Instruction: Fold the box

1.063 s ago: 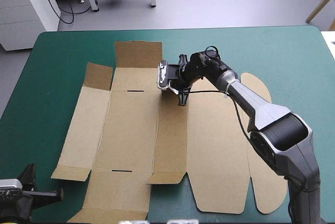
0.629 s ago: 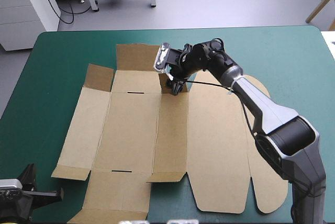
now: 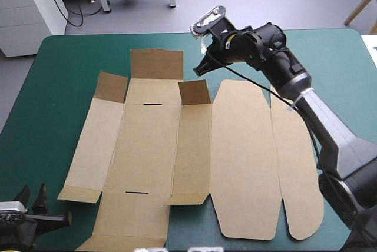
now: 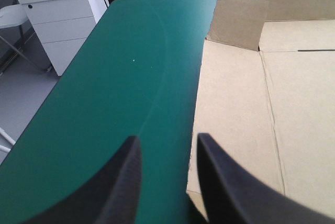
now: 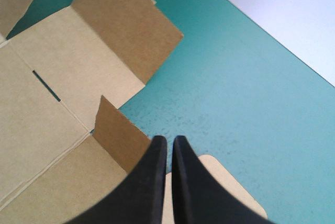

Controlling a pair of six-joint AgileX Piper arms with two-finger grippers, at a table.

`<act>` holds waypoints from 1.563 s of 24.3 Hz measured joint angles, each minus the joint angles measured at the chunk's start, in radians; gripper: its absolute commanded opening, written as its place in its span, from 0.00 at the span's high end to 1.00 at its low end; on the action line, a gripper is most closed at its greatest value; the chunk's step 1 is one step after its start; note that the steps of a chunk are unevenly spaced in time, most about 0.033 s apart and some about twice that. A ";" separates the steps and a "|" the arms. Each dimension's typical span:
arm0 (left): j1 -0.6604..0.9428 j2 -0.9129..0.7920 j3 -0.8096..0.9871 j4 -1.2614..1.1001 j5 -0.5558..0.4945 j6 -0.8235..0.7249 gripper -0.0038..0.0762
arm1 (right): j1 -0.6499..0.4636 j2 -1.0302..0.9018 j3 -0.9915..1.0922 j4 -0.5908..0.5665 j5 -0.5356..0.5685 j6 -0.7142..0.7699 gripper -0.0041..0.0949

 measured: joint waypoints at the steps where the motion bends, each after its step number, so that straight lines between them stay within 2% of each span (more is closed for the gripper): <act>1: 0.000 0.000 0.000 0.000 0.000 0.000 0.34 | 0.000 -0.024 0.000 -0.042 0.019 0.068 0.96; 3: 0.000 0.000 0.000 0.000 0.000 0.000 0.34 | -0.011 -0.067 0.009 -0.093 0.079 0.162 0.96; 6: 0.000 0.000 0.000 0.000 0.000 0.000 0.34 | -0.052 -0.157 0.155 -0.119 0.085 0.244 0.96; 13: 0.000 0.000 0.000 0.003 -0.026 -0.002 0.34 | -0.081 -0.492 0.649 -0.127 -0.097 0.331 0.96; 18: 0.000 0.034 -0.018 0.003 -0.089 -0.015 0.34 | -0.081 -0.697 0.879 -0.127 -0.145 0.358 0.96; 27: 0.000 0.389 -0.228 0.026 -0.262 -0.018 0.34 | -0.081 -0.961 1.123 -0.127 -0.207 0.385 0.96; 36: 0.000 0.766 -0.472 0.075 -0.283 -0.028 0.34 | -0.081 -1.152 1.316 -0.110 -0.245 0.397 0.96; 38: 0.000 0.828 -0.509 0.132 -0.250 -0.038 0.34 | -0.081 -1.202 1.344 -0.108 -0.245 0.397 0.96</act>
